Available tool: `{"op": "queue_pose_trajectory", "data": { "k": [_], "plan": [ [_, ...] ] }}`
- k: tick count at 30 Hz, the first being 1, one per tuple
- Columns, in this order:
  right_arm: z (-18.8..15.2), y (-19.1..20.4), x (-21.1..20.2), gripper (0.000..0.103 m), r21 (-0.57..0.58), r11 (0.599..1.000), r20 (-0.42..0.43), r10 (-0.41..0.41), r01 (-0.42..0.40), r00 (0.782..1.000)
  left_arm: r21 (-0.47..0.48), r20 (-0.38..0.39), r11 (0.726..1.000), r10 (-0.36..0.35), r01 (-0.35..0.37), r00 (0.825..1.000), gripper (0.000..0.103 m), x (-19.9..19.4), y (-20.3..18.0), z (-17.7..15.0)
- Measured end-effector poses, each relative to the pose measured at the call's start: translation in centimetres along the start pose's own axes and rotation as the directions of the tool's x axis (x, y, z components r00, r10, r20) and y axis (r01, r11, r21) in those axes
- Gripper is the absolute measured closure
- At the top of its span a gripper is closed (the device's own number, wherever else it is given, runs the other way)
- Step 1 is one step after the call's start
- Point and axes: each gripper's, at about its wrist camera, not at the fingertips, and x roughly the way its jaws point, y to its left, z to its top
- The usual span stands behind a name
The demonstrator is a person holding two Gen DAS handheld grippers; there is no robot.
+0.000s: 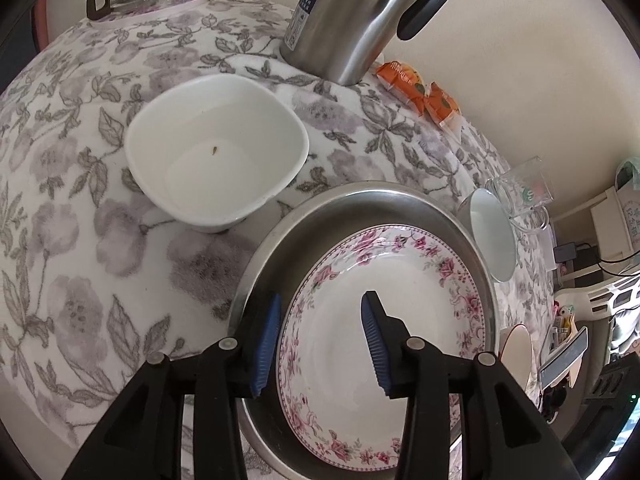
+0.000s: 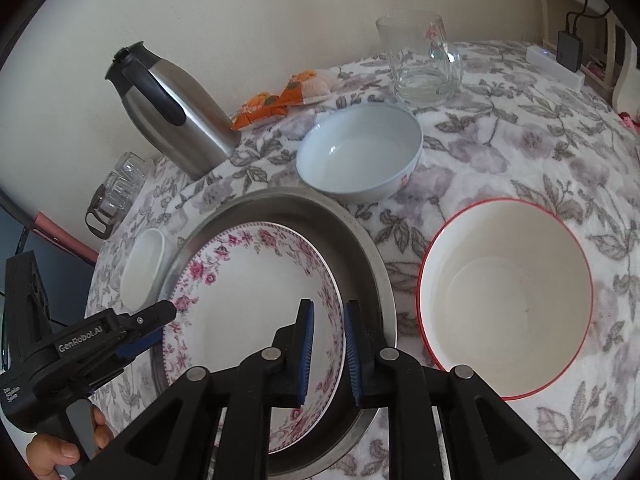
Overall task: Organize plates and bowls
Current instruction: 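Settle the pink-rose plate flat inside the steel basin with the right gripper, then open the right gripper and release the pink-rose plate rim, then move the right gripper to the rim of the red-rimmed white bowl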
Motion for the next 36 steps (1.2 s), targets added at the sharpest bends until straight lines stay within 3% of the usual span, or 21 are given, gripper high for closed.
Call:
{"op": "queue_pose_trajectory", "data": {
  "k": [5, 7, 8, 9, 17, 21, 27, 36],
  "plan": [
    [0.5, 1.2, -2.1, 0.085, -0.043, 0.999, 0.045, -0.006, 0.008, 0.999, 0.028, 0.04, 0.999, 0.02, -0.021, 0.999, 0.057, -1.6, -0.7, 0.1],
    [0.6, 1.7, -2.9, 0.068, -0.06, 0.998, 0.062, -0.01, 0.014, 0.998, 0.043, 0.058, 0.999, 0.029, -0.031, 0.998, 0.047, -2.2, -1.0, 0.1],
    [0.6, 1.9, -3.1, 0.05, -0.067, 0.998, 0.069, -0.014, 0.019, 0.998, 0.05, 0.066, 0.998, 0.034, -0.037, 0.997, 0.045, -2.4, -1.2, 0.1],
    [0.6, 2.1, -3.4, 0.038, -0.078, 0.997, 0.078, -0.015, 0.021, 0.997, 0.056, 0.072, 0.998, 0.039, -0.043, 0.997, 0.043, -2.7, -1.4, 0.1],
    [0.5, 2.9, -4.1, 0.019, -0.136, 0.989, 0.098, -0.041, 0.054, 0.994, 0.052, 0.092, 0.993, 0.102, -0.107, 0.991, 0.03, -3.2, -1.2, -0.1],
    [0.5, 2.7, -4.2, 0.008, -0.138, 0.988, 0.105, -0.061, 0.076, 0.993, 0.041, 0.109, 0.988, 0.146, -0.151, 0.983, 0.017, -3.2, -0.9, 0.0],
    [0.5, 2.6, -4.5, 0.006, -0.145, 0.986, 0.116, -0.066, 0.083, 0.991, 0.002, 0.171, 0.984, 0.177, -0.18, 0.969, 0.008, -4.1, -0.5, -0.1],
    [0.9, 1.4, -6.3, 0.006, -0.125, 0.989, 0.158, -0.061, 0.081, 0.986, 0.019, 0.31, 0.99, 0.126, -0.139, 0.942, 0.007, -6.4, -1.5, -0.2]
  ]
}}
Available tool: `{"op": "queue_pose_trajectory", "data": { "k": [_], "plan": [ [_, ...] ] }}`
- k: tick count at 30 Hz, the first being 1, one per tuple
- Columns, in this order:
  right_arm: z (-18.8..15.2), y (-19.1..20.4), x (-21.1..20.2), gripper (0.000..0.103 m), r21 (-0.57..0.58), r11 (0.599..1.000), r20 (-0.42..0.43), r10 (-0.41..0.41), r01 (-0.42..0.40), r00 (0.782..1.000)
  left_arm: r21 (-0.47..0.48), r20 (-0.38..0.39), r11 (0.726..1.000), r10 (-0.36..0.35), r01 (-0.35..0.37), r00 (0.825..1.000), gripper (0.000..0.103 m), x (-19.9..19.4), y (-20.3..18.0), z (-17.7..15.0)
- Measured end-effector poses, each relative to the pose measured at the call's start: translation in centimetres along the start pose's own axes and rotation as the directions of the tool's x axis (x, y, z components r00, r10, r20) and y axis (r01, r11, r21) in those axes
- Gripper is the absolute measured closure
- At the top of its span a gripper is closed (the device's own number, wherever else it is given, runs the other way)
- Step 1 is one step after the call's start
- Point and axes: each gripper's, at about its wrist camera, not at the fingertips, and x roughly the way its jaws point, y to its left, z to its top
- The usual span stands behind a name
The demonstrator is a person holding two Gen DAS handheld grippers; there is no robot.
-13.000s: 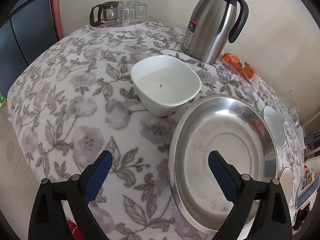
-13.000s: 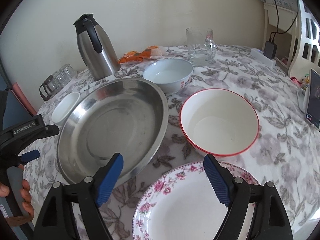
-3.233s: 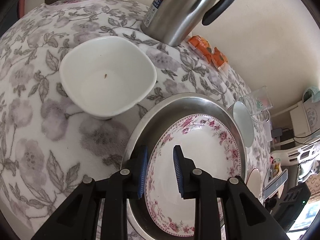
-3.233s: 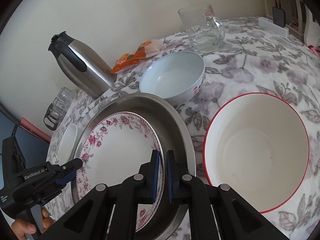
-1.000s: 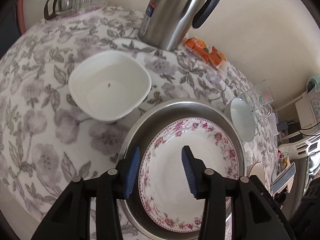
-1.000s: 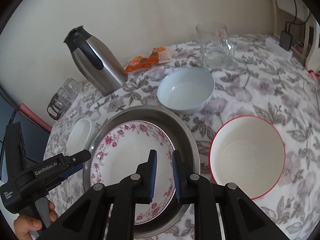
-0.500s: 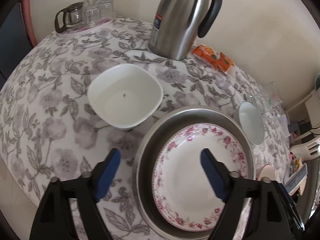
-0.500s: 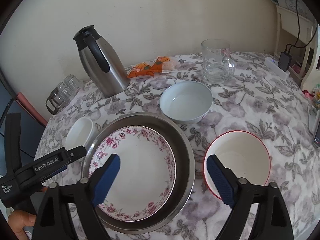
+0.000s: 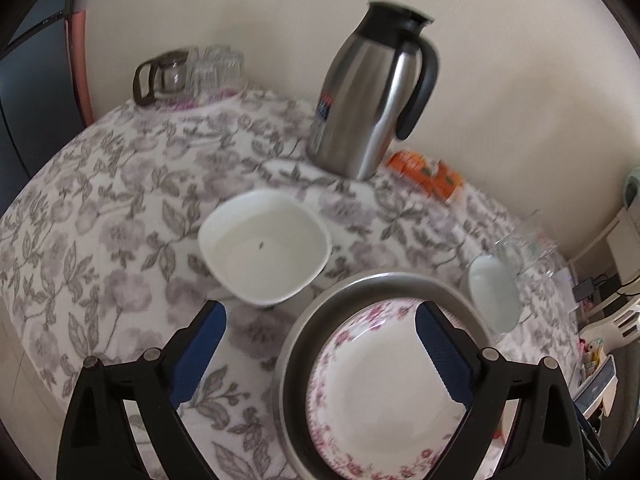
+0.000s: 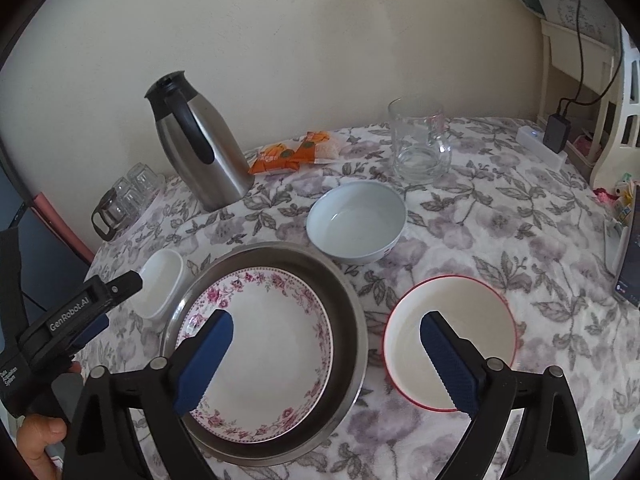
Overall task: Organize plates and bowls
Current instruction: 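Move the right gripper to the rim of the red-rimmed white bowl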
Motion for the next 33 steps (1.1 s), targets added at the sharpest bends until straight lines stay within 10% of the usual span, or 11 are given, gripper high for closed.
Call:
{"op": "queue_pose_trajectory", "data": {
  "k": [13, 33],
  "plan": [
    [1.0, -5.3, -3.6, 0.006, 0.102, 0.994, 0.103, -0.036, 0.026, 0.994, 0.1, 0.105, 0.983, -0.163, 0.153, 0.981, 0.007, -3.2, -4.0, -0.1],
    [-0.1, -16.0, -8.9, 0.006, 0.309, 0.943, 0.209, -0.191, 0.121, 0.959, 0.186, -0.033, 0.882, -0.434, 0.433, 0.9, 0.0, -2.9, -14.1, -6.5]
  ]
}}
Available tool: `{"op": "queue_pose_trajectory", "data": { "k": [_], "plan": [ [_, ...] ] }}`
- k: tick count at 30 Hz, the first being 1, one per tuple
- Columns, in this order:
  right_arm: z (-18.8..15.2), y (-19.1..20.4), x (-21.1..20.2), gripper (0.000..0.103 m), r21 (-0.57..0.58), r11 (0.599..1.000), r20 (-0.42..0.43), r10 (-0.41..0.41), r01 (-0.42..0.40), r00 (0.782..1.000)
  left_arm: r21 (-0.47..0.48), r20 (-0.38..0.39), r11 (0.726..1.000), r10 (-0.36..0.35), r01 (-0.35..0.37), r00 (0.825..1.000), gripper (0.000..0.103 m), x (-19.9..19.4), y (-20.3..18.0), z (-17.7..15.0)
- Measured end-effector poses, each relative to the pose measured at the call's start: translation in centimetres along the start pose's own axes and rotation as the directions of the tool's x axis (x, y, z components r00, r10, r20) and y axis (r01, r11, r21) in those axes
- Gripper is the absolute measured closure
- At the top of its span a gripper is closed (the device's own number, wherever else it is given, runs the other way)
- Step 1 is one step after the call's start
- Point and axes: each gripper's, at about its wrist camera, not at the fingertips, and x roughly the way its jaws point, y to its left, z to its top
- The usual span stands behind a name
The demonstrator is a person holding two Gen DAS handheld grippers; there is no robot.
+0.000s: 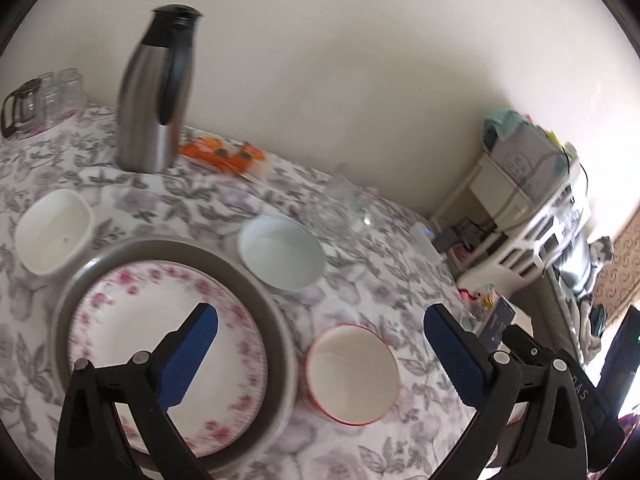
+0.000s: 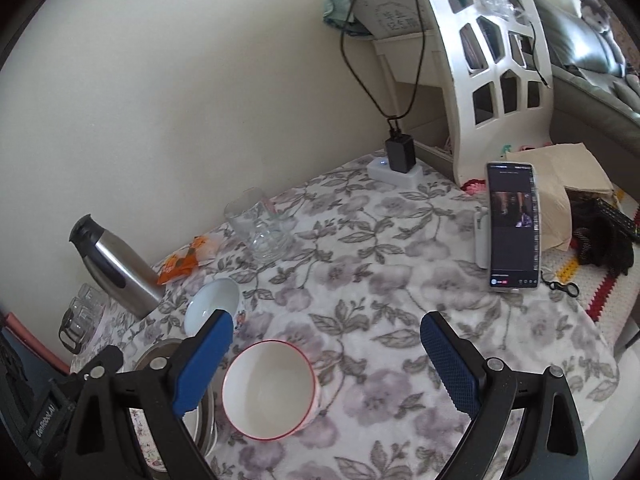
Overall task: Organize plates and bowls
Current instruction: 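Move the right gripper to the rim of the red-rimmed white bowl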
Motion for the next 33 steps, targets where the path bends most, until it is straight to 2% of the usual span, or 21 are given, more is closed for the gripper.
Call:
{"op": "queue_pose_trajectory", "data": {
  "k": [3, 7, 9, 12, 15, 19, 22, 26, 29, 33],
  "plan": [
    [0.0, -1.1, 0.0, 0.006, 0.011, 1.0, -0.02, 0.016, -0.016, 1.0, 0.025, -0.046, 1.0, -0.014, 0.015, 0.999, 0.0, 1.1, -1.5, -0.9],
    [-0.1, -1.9, -0.2, 0.006, 0.009, 1.0, -0.021, 0.017, -0.016, 1.0, 0.013, -0.137, 0.999, -0.039, 0.041, 0.99, 0.0, 2.8, -2.7, -2.2],
    [-0.1, -2.1, -0.2, 0.006, 0.007, 1.0, -0.02, 0.016, -0.015, 1.0, 0.017, -0.164, 1.0, -0.022, 0.025, 0.986, 0.0, 3.5, -3.2, -2.8],
    [-0.3, -2.4, 0.0, 0.006, 0.01, 1.0, -0.025, 0.015, -0.014, 1.0, 0.027, -0.182, 1.0, 0.018, -0.013, 0.983, 0.0, 4.3, -3.9, -3.8],
    [-0.7, -2.8, 0.7, 0.006, 0.04, 0.998, -0.038, 0.04, -0.038, 0.999, -0.001, -0.21, 1.0, 0.027, -0.028, 0.977, 0.0, 5.1, -4.0, -4.6],
    [-1.5, -2.9, 2.4, 0.006, 0.069, 0.996, -0.082, 0.063, -0.057, 0.995, -0.035, -0.229, 0.996, 0.073, -0.083, 0.971, 0.0, 6.0, -3.6, -5.6],
    [-2.0, -2.8, 3.4, 0.006, 0.068, 0.996, -0.115, 0.07, -0.062, 0.991, -0.077, -0.245, 0.993, 0.065, -0.086, 0.967, 0.0, 6.5, -3.1, -6.2],
    [-2.6, -2.2, 4.1, 0.007, 0.034, 0.997, -0.136, 0.067, -0.063, 0.988, -0.082, -0.252, 0.991, 0.079, -0.102, 0.964, 0.0, 6.9, -3.3, -6.7],
    [-2.8, -1.8, 4.4, 0.012, 0.019, 0.997, -0.144, 0.077, -0.075, 0.987, -0.092, -0.257, 0.989, 0.091, -0.118, 0.962, 0.002, 7.1, -3.3, -7.0],
    [-3.4, -1.5, 5.5, 0.023, 0.021, 0.995, -0.18, 0.096, -0.093, 0.979, -0.133, -0.274, 0.983, 0.087, -0.127, 0.958, 0.014, 7.5, -2.4, -7.3]
  ]
}}
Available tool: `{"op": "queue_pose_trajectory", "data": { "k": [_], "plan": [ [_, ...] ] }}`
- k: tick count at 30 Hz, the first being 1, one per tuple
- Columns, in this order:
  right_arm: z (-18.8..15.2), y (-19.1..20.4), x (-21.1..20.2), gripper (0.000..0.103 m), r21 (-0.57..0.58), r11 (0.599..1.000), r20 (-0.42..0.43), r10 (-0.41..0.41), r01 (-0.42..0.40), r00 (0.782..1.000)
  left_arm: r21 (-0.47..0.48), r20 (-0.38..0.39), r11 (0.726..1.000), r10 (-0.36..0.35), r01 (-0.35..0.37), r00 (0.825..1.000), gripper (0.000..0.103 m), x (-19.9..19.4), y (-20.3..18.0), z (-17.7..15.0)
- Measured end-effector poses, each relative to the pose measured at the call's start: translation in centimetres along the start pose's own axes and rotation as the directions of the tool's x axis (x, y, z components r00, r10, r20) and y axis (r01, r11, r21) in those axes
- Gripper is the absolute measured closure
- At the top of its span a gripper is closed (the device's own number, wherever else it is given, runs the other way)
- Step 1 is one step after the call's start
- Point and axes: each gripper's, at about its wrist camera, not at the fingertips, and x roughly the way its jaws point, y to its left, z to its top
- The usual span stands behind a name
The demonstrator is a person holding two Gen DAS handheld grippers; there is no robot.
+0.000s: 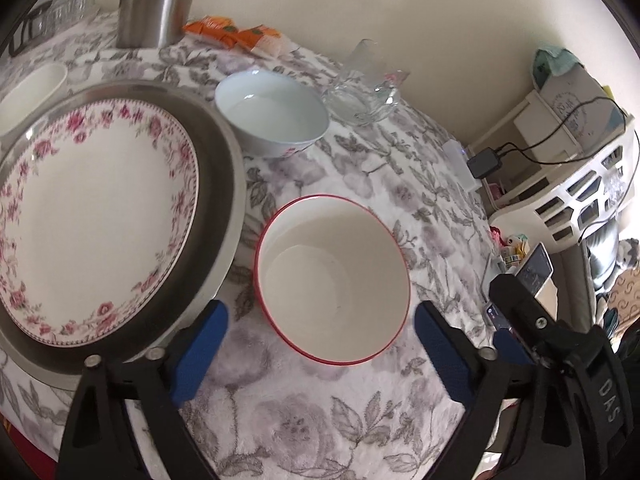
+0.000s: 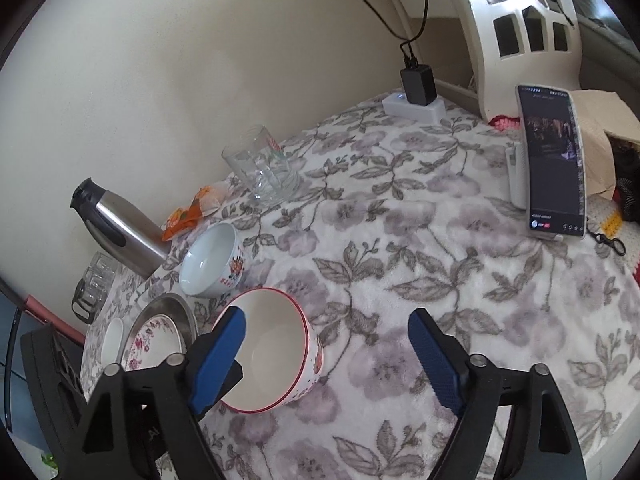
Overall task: Organize plates and bowls
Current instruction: 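Move the right gripper to the rim of the red-rimmed white bowl, then close the right gripper on the red-rimmed bowl rim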
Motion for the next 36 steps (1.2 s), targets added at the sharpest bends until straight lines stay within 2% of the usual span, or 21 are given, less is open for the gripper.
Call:
{"op": "queue_pose_trajectory", "data": {
  "k": [4, 6, 8, 10, 15, 19, 25, 32, 36],
  "plan": [
    [-0.3, 0.2, 0.9, 0.042, -0.011, 1.0, -0.021, -0.001, 0.0, 1.0, -0.015, -0.009, 1.0, 0.012, -0.012, 1.0, 0.024, 0.5, 0.3, -0.1],
    [-0.5, 0.2, 1.2, 0.051, -0.017, 1.0, -0.03, -0.01, 0.01, 1.0, -0.025, -0.015, 1.0, 0.017, -0.018, 1.0, 0.026, 0.7, 0.5, -0.1],
    [-0.6, 0.2, 1.6, 0.055, -0.018, 1.0, -0.04, -0.008, 0.007, 0.999, -0.052, -0.027, 0.998, 0.025, -0.026, 0.999, 0.028, 1.1, 1.1, -0.2],
    [-0.7, 0.2, 2.0, 0.056, -0.017, 1.0, -0.05, 0.002, -0.003, 0.999, -0.062, -0.024, 0.997, 0.047, -0.048, 0.999, 0.039, 1.1, 1.4, -0.2],
    [-1.2, 0.5, 3.4, 0.066, -0.034, 0.999, -0.086, 0.004, -0.007, 0.996, -0.082, -0.021, 0.996, 0.045, -0.046, 0.999, 0.04, 1.1, 1.7, -0.2],
    [-1.7, 0.9, 4.3, 0.066, -0.049, 0.999, -0.107, -0.002, -0.003, 0.994, -0.094, -0.033, 0.994, 0.055, -0.057, 0.998, 0.054, 1.5, 1.7, -0.4],
    [-2.1, 1.2, 5.6, 0.066, -0.054, 0.998, -0.123, -0.014, 0.008, 0.992, -0.079, -0.029, 0.994, 0.074, -0.077, 0.997, 0.064, 1.9, 1.5, -0.5],
    [-2.4, 1.1, 6.8, 0.077, -0.036, 0.999, -0.141, -0.021, 0.017, 0.99, -0.066, -0.026, 0.993, 0.092, -0.094, 0.995, 0.071, 2.3, 1.2, -0.4],
    [-2.4, 0.8, 7.3, 0.077, -0.01, 1.0, -0.148, -0.006, 0.004, 0.989, -0.061, -0.02, 0.993, 0.1, -0.101, 0.995, 0.071, 2.7, 1.0, -0.3]
  ]
}}
